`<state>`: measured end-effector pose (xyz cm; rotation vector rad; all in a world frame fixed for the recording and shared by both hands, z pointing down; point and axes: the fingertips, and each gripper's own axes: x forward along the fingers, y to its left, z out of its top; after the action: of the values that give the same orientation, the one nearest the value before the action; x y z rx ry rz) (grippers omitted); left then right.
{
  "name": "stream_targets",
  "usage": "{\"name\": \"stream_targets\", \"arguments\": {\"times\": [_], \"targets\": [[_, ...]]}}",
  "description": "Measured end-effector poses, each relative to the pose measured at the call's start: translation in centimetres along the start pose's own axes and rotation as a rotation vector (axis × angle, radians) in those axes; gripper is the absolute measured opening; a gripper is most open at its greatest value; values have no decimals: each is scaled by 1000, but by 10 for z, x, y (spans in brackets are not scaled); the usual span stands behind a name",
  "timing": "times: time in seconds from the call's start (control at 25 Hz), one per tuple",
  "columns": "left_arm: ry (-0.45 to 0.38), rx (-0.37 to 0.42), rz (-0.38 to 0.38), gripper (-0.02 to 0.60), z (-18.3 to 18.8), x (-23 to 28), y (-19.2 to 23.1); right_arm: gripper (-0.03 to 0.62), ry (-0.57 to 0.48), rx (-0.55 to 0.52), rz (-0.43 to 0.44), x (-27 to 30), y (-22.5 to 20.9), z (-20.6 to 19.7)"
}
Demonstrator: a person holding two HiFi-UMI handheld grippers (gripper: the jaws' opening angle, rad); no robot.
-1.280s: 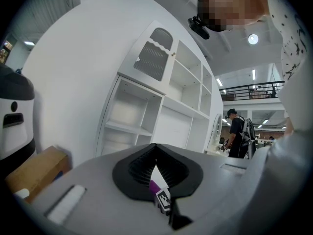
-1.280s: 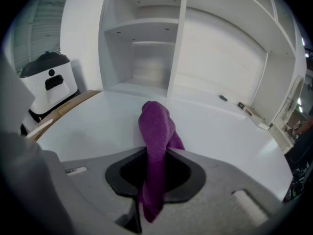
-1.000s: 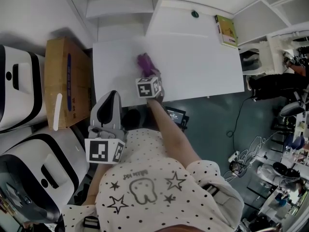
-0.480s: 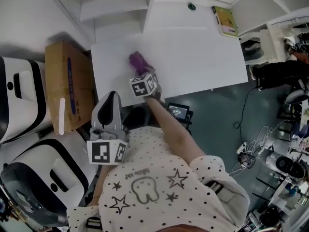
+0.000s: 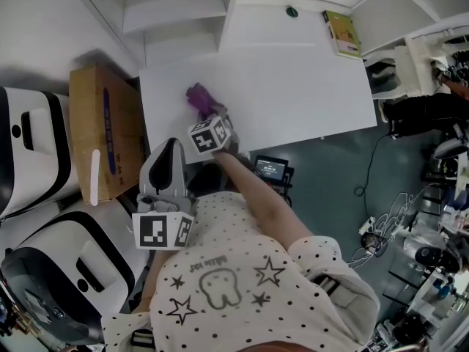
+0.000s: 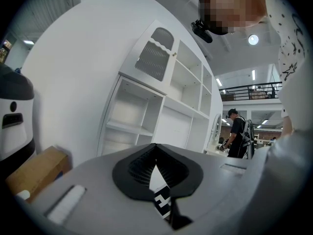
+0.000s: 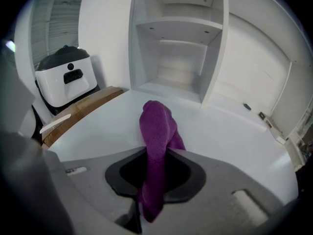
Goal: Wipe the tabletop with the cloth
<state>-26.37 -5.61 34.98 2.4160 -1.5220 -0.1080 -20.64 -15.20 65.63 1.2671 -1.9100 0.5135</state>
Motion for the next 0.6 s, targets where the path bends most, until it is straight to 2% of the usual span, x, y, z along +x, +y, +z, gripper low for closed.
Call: {"name": "stream_targets", "arguments": {"times": [0.6], "targets": [[4, -4, 46, -6, -1, -5, 14, 64, -15, -65, 54, 6, 38, 11]]}}
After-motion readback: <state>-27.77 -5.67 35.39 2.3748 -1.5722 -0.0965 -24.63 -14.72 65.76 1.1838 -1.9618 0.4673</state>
